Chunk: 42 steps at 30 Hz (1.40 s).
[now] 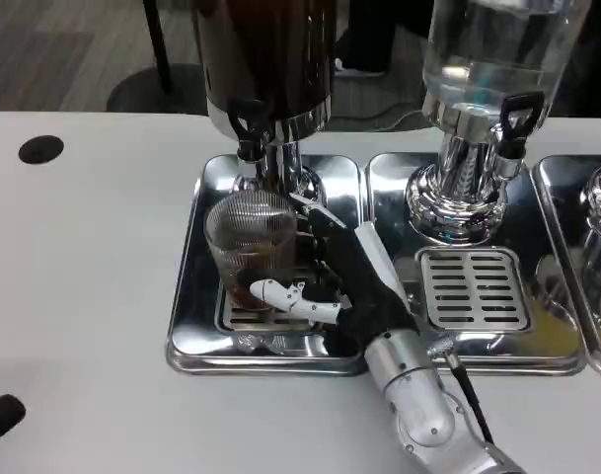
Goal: Grasp the cup under the faucet to collect the drink, then remove the cup.
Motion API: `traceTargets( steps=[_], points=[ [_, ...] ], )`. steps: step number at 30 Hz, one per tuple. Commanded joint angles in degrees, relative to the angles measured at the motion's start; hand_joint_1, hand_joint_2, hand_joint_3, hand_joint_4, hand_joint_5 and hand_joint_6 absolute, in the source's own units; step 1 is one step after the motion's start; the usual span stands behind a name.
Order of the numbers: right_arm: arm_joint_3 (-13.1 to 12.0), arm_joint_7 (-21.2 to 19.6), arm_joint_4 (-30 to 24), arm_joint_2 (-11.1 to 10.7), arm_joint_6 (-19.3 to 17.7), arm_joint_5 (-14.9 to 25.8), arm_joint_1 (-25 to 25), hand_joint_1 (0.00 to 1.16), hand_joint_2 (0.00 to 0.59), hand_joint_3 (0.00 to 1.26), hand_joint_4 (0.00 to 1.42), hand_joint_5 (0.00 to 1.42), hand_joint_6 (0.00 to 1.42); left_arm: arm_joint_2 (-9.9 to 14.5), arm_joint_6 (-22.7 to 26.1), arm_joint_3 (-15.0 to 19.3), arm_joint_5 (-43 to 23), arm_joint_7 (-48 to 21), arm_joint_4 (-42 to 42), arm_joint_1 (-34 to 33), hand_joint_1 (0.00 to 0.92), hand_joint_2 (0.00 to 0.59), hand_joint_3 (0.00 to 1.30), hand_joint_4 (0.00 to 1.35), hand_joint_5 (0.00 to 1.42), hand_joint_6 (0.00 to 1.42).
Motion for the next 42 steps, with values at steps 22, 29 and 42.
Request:
traceTargets(
  steps=[22, 29, 42],
  points=[
    [-1.55, 0.03, -3.78, -0.54, -1.80, 1.08, 3.48, 0.86, 0.205, 0.26, 0.30, 0.37, 0.29, -0.15, 0.79, -0.39, 0.28, -0.54, -0.77, 0.02, 0.000, 0.010, 0.00, 0.00, 0.00, 0.00],
    [-1.04, -0.19, -5.82, -0.68, -2.27, 0.63, 4.71, 0.85, 0.204, 0.26, 0.32, 0.38, 0.28, -0.26, 0.81, -0.75, 0.48, -0.52, -0.75, -0.14, 0.000, 0.011, 0.00, 0.00, 0.00, 0.00],
    [-0.42, 0.32, -6.31, -0.56, -2.16, 0.67, 5.45, 0.84, 0.203, 0.21, 0.26, 0.34, 0.28, -0.26, 0.80, -0.71, 0.56, -0.48, -0.78, -0.17, 0.000, 0.015, 0.00, 0.00, 0.00, 0.00]
  ],
)
